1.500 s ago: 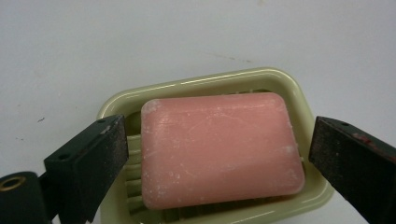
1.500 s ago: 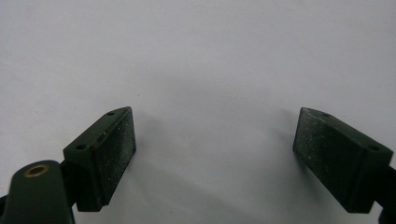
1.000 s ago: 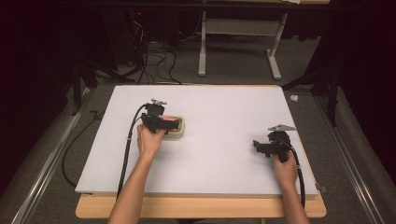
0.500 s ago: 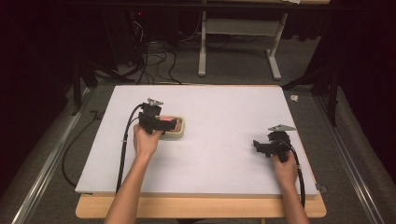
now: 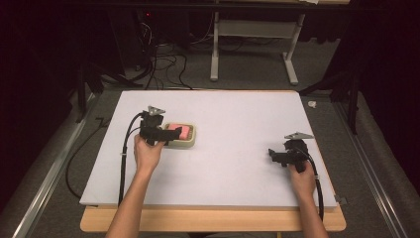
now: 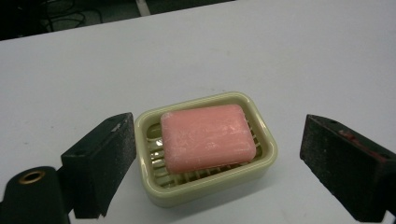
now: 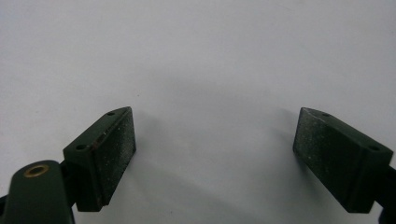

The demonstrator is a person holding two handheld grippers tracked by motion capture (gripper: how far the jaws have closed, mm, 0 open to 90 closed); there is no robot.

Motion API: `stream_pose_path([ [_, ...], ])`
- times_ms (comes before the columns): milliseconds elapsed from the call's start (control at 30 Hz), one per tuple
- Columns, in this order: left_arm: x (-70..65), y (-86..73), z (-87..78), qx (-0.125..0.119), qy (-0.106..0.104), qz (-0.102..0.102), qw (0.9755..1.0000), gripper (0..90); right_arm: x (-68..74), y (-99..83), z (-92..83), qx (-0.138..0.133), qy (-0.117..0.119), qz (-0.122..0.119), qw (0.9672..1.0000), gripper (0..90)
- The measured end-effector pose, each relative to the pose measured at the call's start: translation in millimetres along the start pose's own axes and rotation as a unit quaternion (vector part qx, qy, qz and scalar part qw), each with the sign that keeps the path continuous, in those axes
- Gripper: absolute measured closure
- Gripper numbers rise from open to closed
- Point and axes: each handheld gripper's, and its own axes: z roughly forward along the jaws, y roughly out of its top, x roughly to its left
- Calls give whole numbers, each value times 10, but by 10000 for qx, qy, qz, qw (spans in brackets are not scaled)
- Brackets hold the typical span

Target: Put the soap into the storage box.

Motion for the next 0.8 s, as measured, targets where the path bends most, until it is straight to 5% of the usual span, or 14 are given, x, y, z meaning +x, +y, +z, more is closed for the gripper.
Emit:
stream_pose_path([
  [800,83,-268,-349,-149,-38,10,9999,123,1,0,-1,0,1,2,10000,136],
])
